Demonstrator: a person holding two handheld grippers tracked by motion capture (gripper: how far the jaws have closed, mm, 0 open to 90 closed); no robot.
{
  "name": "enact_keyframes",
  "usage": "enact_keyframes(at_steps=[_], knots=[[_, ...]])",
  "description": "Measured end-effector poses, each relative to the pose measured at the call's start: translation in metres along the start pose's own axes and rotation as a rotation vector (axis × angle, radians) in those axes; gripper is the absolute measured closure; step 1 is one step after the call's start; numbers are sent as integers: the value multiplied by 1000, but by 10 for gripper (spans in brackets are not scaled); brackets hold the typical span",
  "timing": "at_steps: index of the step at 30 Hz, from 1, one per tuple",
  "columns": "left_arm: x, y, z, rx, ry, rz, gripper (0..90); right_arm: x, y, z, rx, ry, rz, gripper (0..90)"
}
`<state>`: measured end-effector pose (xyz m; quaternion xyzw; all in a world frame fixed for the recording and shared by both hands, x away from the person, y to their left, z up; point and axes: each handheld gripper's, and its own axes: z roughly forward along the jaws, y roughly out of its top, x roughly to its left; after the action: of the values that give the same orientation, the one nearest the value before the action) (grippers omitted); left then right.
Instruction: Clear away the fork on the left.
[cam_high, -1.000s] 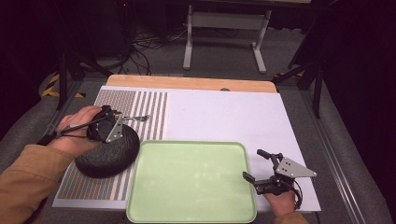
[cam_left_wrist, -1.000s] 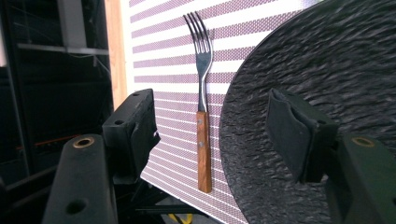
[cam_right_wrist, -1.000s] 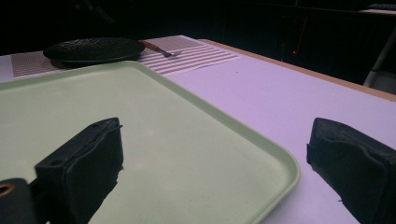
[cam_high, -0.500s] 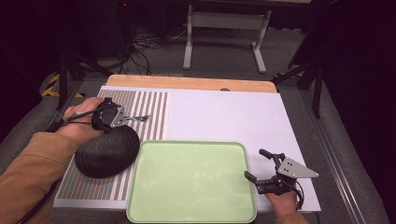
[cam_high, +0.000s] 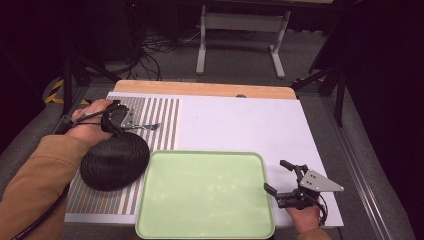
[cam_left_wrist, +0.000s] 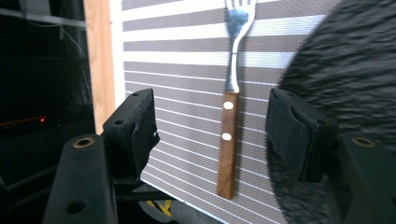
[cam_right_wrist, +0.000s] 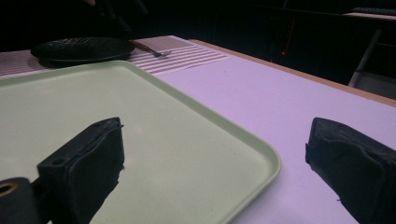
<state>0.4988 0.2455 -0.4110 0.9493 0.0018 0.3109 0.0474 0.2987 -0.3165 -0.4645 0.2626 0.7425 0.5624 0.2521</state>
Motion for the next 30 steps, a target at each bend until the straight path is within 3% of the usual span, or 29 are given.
enact_keyframes(at_steps=[14,20,21,30], knots=[[3,-3,16,18,-21,-24,385,2,-2,2,6,6,-2,50],[5,-4,19,-3,-47,-40,395,1,-2,2,4,13,0,56],[6,-5,21,4,-76,-57,402,1,-2,2,3,14,0,57],[13,-8,31,38,-137,-84,399,1,-2,-1,-1,12,-1,58]])
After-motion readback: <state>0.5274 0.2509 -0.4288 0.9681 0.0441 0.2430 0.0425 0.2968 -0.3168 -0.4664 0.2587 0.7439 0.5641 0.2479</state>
